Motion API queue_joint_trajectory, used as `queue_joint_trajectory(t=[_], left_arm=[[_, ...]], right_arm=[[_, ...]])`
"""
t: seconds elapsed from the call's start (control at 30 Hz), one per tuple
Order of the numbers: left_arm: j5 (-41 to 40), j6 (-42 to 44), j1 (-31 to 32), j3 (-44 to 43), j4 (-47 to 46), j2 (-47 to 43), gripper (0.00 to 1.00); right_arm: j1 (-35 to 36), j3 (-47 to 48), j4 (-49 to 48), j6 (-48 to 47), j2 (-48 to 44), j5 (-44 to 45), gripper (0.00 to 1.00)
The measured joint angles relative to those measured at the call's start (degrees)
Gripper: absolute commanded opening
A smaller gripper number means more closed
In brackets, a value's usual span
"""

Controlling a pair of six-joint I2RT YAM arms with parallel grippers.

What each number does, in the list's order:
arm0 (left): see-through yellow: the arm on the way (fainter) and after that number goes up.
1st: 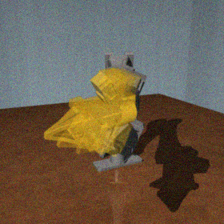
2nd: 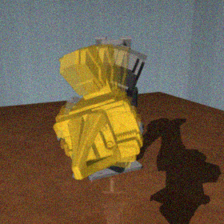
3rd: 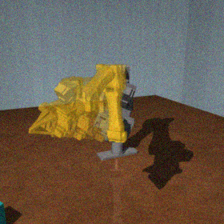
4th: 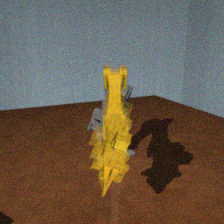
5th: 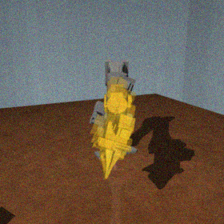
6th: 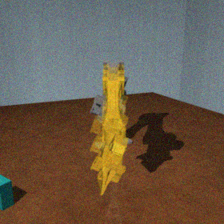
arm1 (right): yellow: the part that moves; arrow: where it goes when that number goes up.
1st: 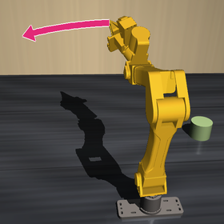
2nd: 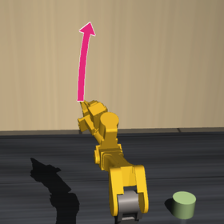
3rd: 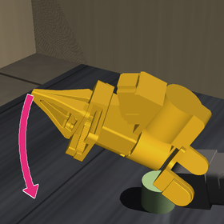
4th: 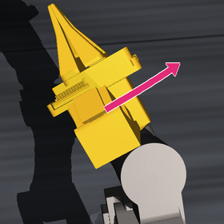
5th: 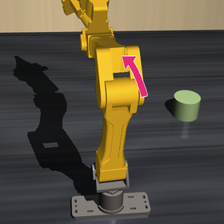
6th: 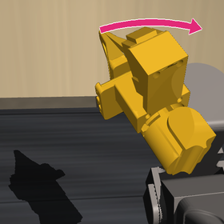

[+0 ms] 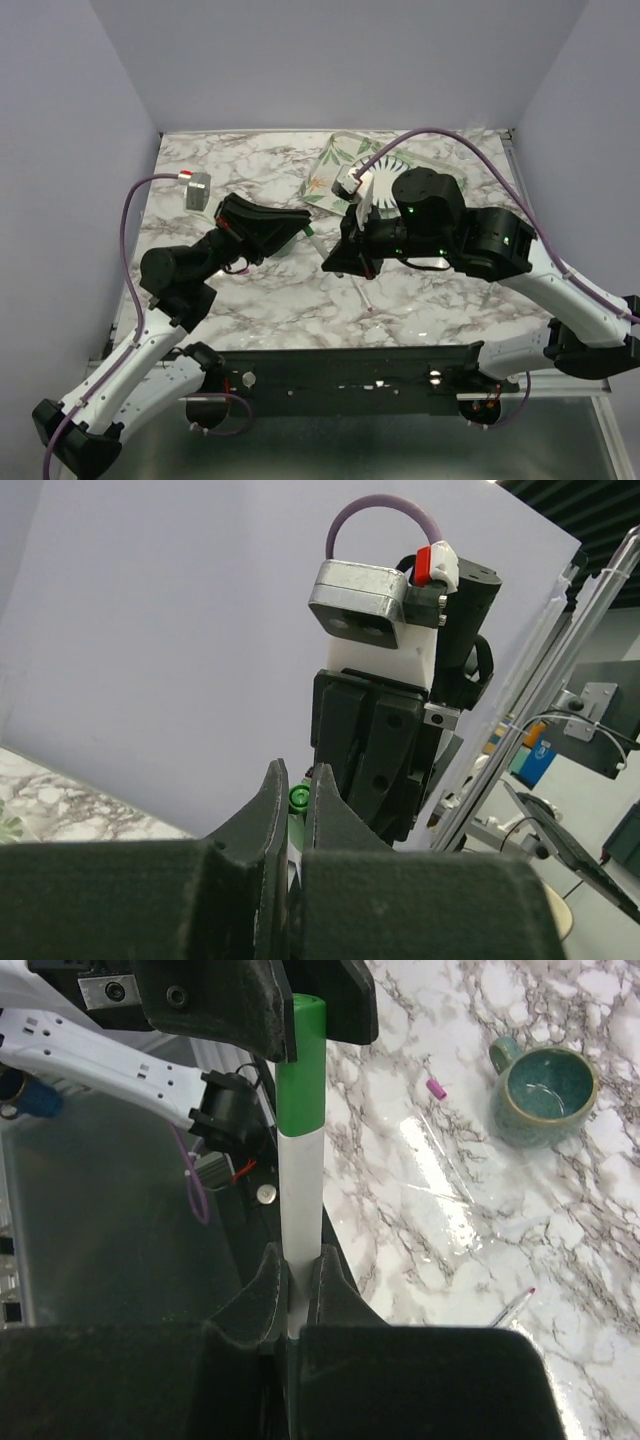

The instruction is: Insert the pens into the pen caps

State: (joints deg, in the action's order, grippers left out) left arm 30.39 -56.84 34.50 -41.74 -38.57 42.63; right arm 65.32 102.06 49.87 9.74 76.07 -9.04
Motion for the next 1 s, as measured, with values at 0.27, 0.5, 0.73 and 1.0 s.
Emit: queue_joint_trajectory(t=[0.27,0.5,0.73,1.0], left_arm=[[0.46,4.44,-0.42,-10.38,10.47,0.59,0.32],[7.43,7.28,-0.09,-25.57,24.92,6.16,0.72],[3.04,13.92,-0.13,-31.23,37.73,7.91,0.99],[-10.27,22.84,-0.13,-20.44,46.40,-1.73,0.99]], right_arm=[[-1.44,-4.79,-13.79,-0.94,-1.95,-6.71,0.01],[-2.21,-18.78,-42.10,-1.14,-9.99,-8.90,0.01],[-2.40,-37.05,-50.40,3.13,-21.20,-4.00,0.01],[-2.47,-51.80,-43.58,19.23,-20.50,13.62,0.01]])
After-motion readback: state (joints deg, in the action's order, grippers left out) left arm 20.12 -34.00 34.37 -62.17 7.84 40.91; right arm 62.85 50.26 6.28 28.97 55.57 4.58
